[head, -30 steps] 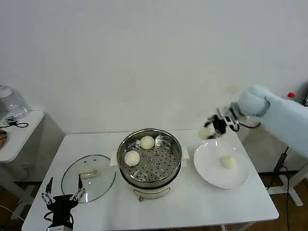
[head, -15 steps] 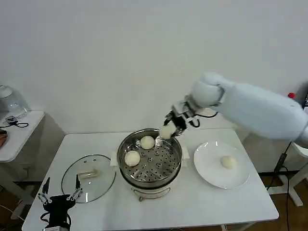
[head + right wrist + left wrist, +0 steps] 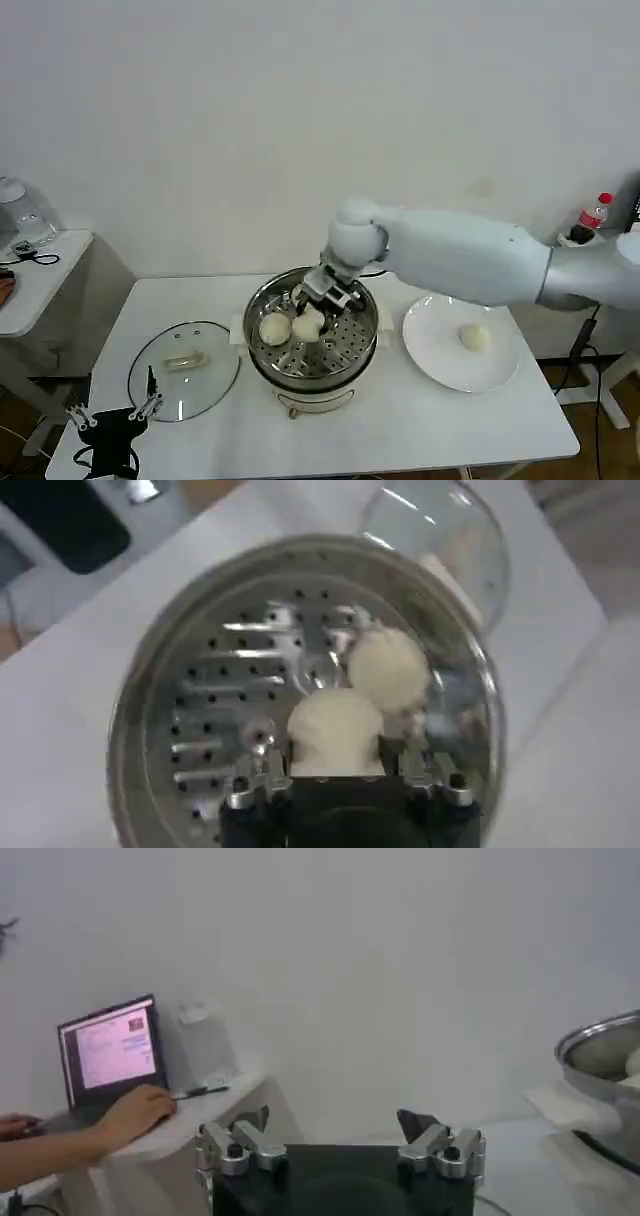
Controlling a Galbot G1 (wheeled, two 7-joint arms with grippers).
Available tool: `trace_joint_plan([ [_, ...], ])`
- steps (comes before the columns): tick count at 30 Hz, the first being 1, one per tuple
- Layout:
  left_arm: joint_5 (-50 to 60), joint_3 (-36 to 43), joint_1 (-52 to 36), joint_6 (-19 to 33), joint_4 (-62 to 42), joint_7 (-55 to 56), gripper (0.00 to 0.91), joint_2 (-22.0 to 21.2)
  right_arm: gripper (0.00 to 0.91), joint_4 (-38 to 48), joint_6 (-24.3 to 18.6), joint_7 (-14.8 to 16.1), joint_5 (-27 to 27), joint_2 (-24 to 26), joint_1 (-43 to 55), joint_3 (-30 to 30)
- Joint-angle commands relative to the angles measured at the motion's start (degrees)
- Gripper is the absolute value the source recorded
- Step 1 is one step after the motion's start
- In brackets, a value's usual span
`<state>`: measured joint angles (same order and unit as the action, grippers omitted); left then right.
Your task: Take steamed baozi put them in steamer then cover it.
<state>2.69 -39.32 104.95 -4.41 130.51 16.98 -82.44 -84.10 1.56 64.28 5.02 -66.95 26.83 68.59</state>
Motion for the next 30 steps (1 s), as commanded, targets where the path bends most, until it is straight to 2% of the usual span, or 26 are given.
trace_joint_plan([
  [1,-0.1,0.0,0.0,0.0,0.1,0.1,0.907,-0.2,0.645,-0.1,-4.6,1.3,-2.5,-2.8,-0.8,2.2],
  [7,-0.1,0.0,0.0,0.1,0.1,0.1,0.907,-0.2,0.645,-0.4,-5.6,2.2,-4.1,-1.9,-1.0,2.7],
  [16,0.0,0.1,-0.1,0.1,0.1,0.1,0.907,-0.1,0.645,-1.2,-6.5,2.7,-3.5,-0.7,-0.9,3.1],
  [17,0.0,0.1,-0.1,0.1,0.1,0.1,0.907,-0.2,0.655,-1.3,-6.5,2.8,-3.5,-0.6,-0.9,3.0],
  [19,0.0,0.1,-0.1,0.1,0.2,0.1,0.907,-0.2,0.856,-1.2,-7.0,2.9,-3.5,-0.5,-0.9,3.1],
  [20,0.0,0.1,-0.1,0.1,0.2,0.1,0.907,-0.2,0.897,-1.2,-7.1,2.8,-3.5,-0.5,-0.9,3.1],
  [30,0.0,0.4,-0.5,0.1,-0.1,0.1,0.907,0.0,0.907,-1.3,-7.6,1.4,-1.1,1.7,1.2,0.9],
])
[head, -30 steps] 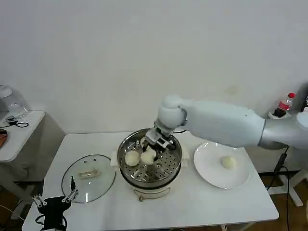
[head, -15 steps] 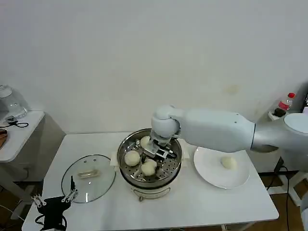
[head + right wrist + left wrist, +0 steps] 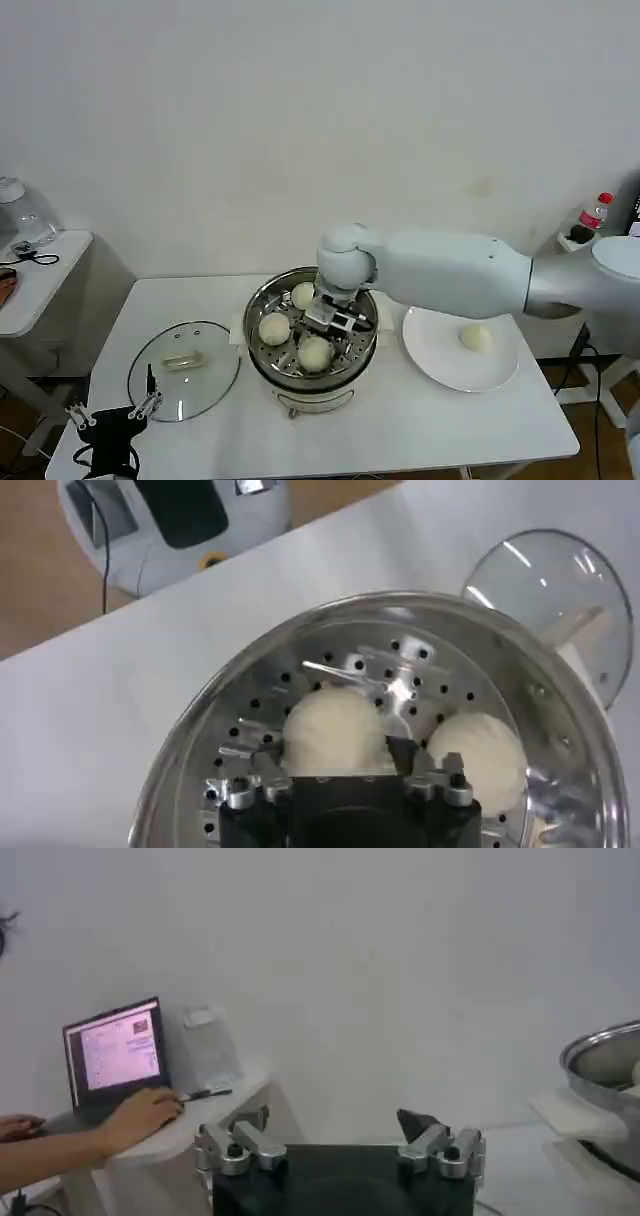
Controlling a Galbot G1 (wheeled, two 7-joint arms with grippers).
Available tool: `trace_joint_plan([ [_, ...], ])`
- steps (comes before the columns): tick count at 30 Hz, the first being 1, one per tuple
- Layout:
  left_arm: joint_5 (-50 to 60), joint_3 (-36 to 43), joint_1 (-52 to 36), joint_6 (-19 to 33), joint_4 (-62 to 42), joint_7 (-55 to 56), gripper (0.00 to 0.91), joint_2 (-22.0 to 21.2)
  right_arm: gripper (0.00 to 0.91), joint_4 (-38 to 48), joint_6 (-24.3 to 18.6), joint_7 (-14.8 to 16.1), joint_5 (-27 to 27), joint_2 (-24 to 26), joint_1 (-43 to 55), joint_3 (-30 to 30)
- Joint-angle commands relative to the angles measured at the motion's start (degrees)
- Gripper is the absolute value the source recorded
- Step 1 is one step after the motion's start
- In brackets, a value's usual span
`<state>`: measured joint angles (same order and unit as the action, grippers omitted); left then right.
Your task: Take steamed baozi put them in steamer then cover it.
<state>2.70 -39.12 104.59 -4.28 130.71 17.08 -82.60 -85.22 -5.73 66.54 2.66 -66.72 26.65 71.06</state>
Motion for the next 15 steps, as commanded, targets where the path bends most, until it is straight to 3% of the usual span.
trace_joint_plan([
  [1,0.0,0.3,-0.2,-0.1,-0.4,0.0,0.907,0.3,0.907,-0.3,-0.2,-1.2,1.7,2.3,1.7,-2.1],
  [5,-0.3,0.3,-0.6,-0.1,-0.6,-0.1,0.907,0.9,0.907,0.0,2.1,-2.1,4.0,5.9,4.0,-4.6],
  [10,-0.3,0.7,-1.6,-0.1,-0.9,-0.1,0.907,1.4,0.907,1.7,10.8,-4.2,10.3,13.6,7.0,-7.4],
  [15,-0.4,1.3,-2.6,-0.1,-1.4,-0.2,0.907,2.5,0.907,2.1,13.8,-4.7,8.4,22.2,7.9,-6.1],
])
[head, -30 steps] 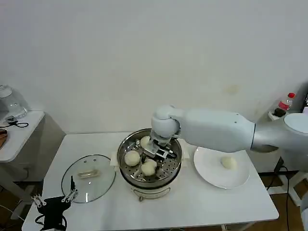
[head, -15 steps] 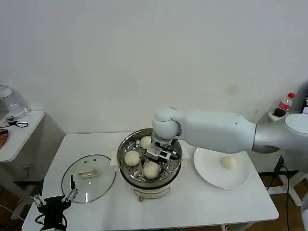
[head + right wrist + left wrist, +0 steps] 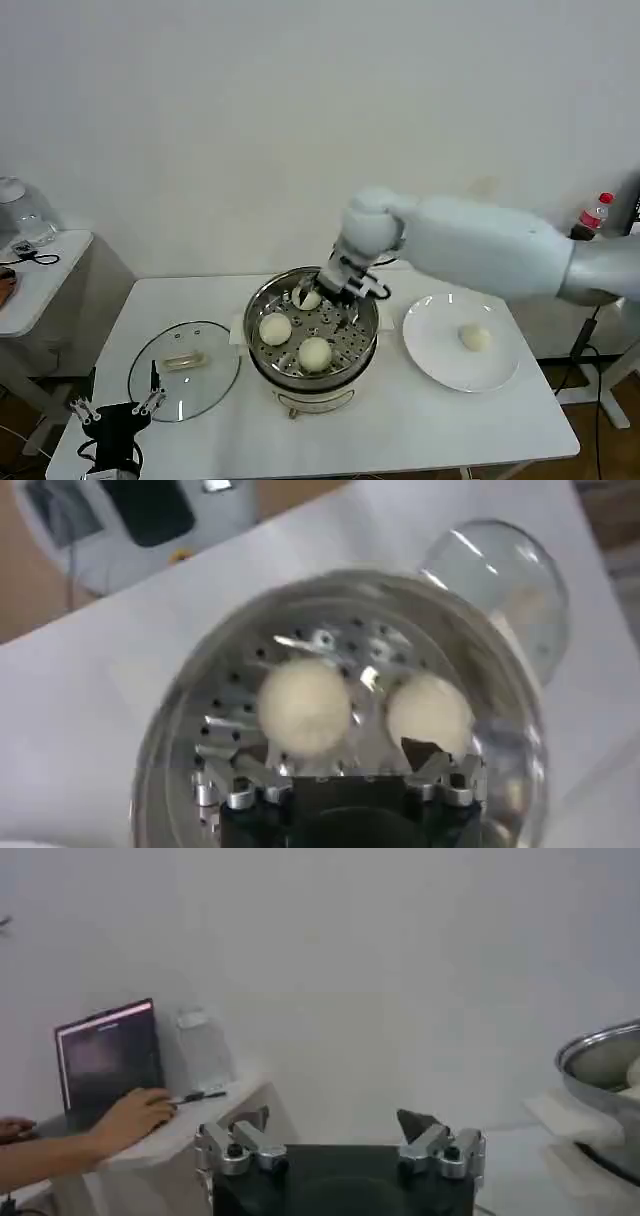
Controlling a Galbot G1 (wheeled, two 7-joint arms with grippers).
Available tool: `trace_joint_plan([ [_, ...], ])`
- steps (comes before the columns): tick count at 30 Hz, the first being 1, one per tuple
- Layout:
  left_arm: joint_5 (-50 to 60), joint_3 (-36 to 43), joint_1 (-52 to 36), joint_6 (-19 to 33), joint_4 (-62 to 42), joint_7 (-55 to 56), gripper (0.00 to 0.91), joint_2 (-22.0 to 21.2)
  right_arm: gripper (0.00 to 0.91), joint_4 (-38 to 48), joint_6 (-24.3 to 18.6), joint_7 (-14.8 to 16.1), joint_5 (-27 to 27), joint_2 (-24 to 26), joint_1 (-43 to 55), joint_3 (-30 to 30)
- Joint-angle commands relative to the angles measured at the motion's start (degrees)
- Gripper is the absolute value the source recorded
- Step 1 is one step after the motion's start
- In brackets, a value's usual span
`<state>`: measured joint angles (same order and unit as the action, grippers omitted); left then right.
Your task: Take steamed baozi put them in steamer then cover it.
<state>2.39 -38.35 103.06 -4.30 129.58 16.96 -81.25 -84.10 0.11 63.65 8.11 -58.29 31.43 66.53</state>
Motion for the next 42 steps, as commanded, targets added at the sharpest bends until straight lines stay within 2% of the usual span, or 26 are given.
trace_joint_plan([
  [1,-0.2,0.6,-1.3,0.0,-0.2,-0.1,0.907,1.2,0.907,0.8,8.5,-1.9,2.4,15.0,2.9,-1.4],
  [4,-0.5,0.9,-2.1,-0.1,-0.4,-0.2,0.907,1.9,0.907,0.4,10.5,-2.2,-0.6,22.7,1.4,-0.5],
  [8,-0.4,1.6,-2.8,-0.1,-0.7,-0.3,0.907,2.3,0.907,0.7,10.2,-2.3,-4.5,29.1,-1.9,-0.5],
  [10,-0.3,1.8,-2.9,-0.1,-0.8,-0.3,0.907,2.5,0.907,0.8,10.2,-2.9,-7.2,30.9,-3.7,-0.7],
  [15,-0.2,2.0,-3.1,-0.1,-1.3,-0.4,0.907,2.8,0.907,2.7,9.6,-3.8,-10.4,33.5,-12.9,-7.4],
  [17,-0.2,2.0,-3.2,-0.1,-1.4,-0.4,0.907,2.7,0.907,4.9,9.1,-4.0,-12.2,33.3,-17.9,-12.9],
  [20,-0.1,2.0,-3.1,-0.1,-1.5,-0.4,0.907,2.6,0.907,8.7,8.3,-4.5,-14.1,32.1,-24.4,-17.9],
  [23,0.0,1.7,-3.0,-0.2,-1.5,-0.4,0.907,2.6,0.907,11.6,7.6,-4.5,-15.6,30.3,-29.1,-20.6],
  [34,0.2,0.9,-2.5,-0.2,-1.7,-0.3,0.907,2.0,0.907,17.9,7.0,-4.9,-18.2,22.6,-34.9,-24.1],
  [42,0.2,0.6,-1.9,0.0,-1.7,-0.3,0.907,1.8,0.907,25.2,4.5,-5.3,-20.2,16.9,-36.9,-27.4],
])
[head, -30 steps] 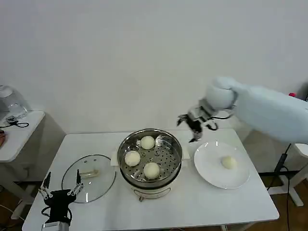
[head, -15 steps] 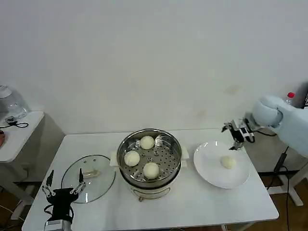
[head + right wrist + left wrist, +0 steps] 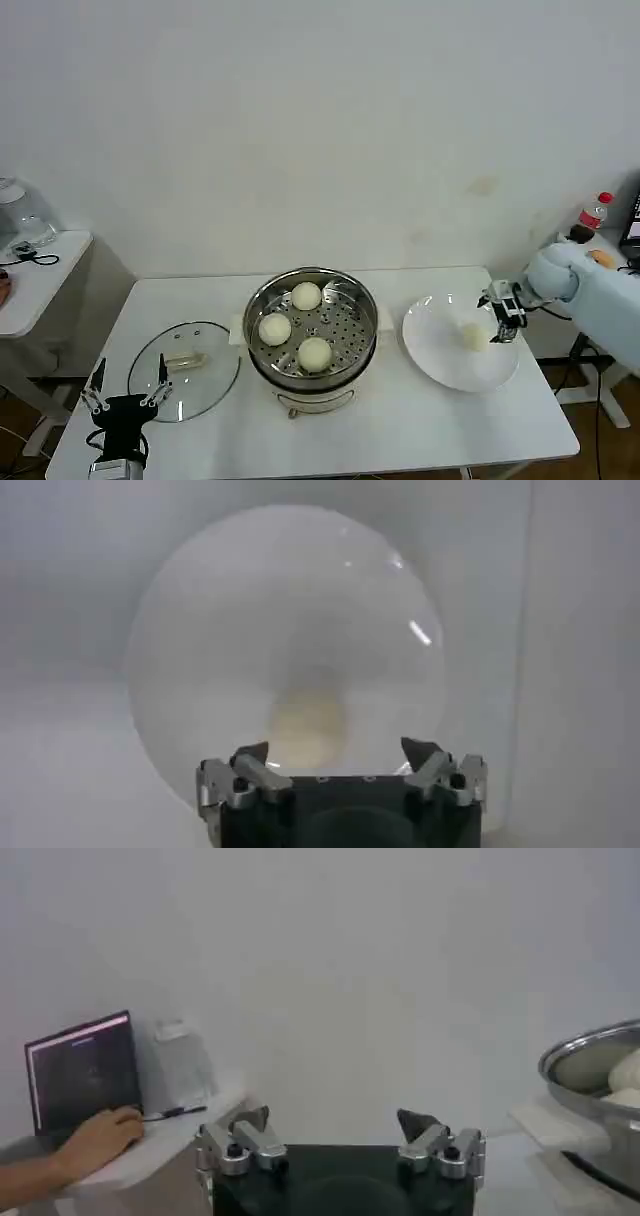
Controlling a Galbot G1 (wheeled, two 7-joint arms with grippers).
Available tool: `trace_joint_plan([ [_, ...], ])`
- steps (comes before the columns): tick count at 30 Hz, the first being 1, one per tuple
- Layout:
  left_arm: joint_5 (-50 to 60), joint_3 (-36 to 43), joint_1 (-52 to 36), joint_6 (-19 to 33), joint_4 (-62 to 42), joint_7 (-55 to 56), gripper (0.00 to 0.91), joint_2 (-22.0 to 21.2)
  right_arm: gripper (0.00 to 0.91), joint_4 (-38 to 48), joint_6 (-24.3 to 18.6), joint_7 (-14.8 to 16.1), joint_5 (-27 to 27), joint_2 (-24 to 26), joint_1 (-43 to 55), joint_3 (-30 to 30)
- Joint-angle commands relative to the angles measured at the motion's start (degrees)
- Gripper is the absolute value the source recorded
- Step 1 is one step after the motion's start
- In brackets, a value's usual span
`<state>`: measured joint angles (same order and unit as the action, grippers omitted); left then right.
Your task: Take steamed baozi put them in steamer then cover it.
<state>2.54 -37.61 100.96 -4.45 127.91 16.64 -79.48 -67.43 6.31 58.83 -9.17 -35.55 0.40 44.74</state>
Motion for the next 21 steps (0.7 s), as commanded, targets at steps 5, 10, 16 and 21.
trace_joint_plan([
  [5,0.0,-0.4,0.3,0.1,0.0,0.0,0.907,0.0,0.907,10.7,-1.9,-0.8,-4.0,-7.4,-6.2,-6.4],
  [10,-0.1,-0.3,0.1,0.1,-0.2,0.0,0.907,-0.1,0.907,12.9,-2.4,-1.5,-4.9,-9.1,-6.6,-7.8],
  [16,-0.1,-0.3,0.1,0.1,-0.2,0.0,0.907,-0.2,0.816,13.6,-2.2,-1.0,-6.0,-9.5,-6.9,-8.1],
  [21,-0.1,-0.3,0.1,0.1,-0.2,0.1,0.907,-0.3,0.746,13.9,-2.1,-0.8,-6.2,-9.8,-7.1,-8.5],
])
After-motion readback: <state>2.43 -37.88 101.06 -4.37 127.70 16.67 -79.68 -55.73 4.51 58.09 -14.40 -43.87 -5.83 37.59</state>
